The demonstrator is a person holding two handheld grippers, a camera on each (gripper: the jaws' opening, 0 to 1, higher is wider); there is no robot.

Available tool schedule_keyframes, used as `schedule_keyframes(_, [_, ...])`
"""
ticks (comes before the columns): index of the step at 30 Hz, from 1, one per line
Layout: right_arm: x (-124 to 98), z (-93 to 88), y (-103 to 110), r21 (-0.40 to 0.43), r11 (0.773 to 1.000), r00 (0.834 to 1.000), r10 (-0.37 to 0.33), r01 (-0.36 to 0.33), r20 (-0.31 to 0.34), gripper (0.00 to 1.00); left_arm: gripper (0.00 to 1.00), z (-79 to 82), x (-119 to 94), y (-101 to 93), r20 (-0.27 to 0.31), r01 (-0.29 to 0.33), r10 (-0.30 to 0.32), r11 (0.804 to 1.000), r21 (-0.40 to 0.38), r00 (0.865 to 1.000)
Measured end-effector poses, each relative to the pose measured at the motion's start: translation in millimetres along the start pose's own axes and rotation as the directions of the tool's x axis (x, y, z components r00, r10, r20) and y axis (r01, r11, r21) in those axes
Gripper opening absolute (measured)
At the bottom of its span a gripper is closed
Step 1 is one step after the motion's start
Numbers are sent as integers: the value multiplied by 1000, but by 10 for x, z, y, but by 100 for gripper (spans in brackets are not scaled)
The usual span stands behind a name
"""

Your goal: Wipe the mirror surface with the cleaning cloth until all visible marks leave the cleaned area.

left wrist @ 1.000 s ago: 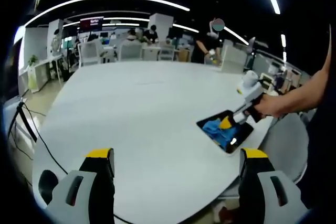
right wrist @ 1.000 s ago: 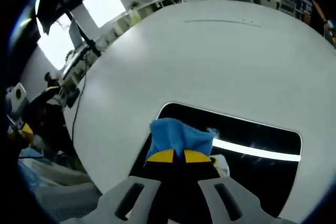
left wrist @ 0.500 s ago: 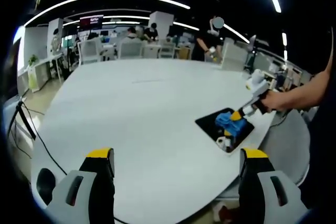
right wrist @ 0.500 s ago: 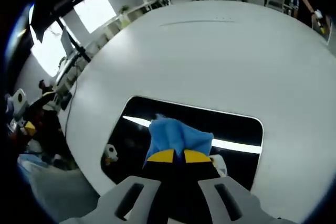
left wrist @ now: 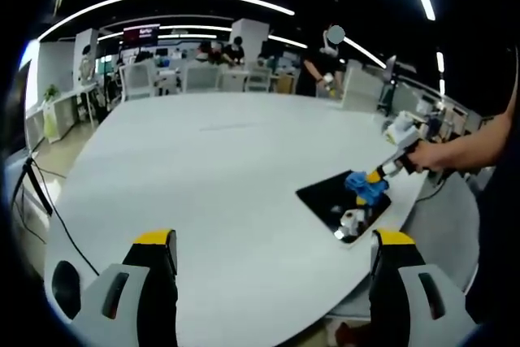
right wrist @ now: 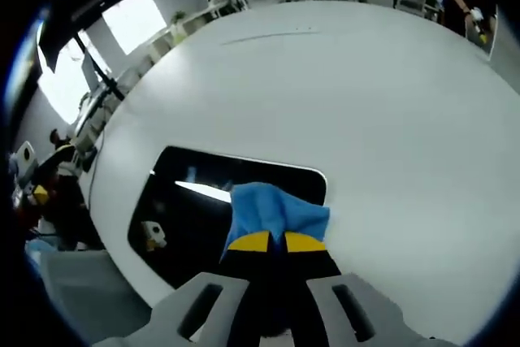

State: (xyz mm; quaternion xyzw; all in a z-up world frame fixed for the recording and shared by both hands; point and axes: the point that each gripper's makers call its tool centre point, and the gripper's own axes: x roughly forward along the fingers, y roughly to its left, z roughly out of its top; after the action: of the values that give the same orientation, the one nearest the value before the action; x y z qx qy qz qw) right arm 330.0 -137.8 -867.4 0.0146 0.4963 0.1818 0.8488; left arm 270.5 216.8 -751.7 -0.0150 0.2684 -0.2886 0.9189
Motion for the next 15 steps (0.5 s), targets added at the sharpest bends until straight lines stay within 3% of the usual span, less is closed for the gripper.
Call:
schedule_keyframes(6, [-47,-31,-108,5,1000,1000,-22,22,-3,0,100,10,46,-43,0,5,-5,1000,-3,1000])
schedule_keyframes(15, [-33,-30,-99,-17,999,1000,-30,30,4,0,99,39,73,-66,1,7,-7,1000,8,1000])
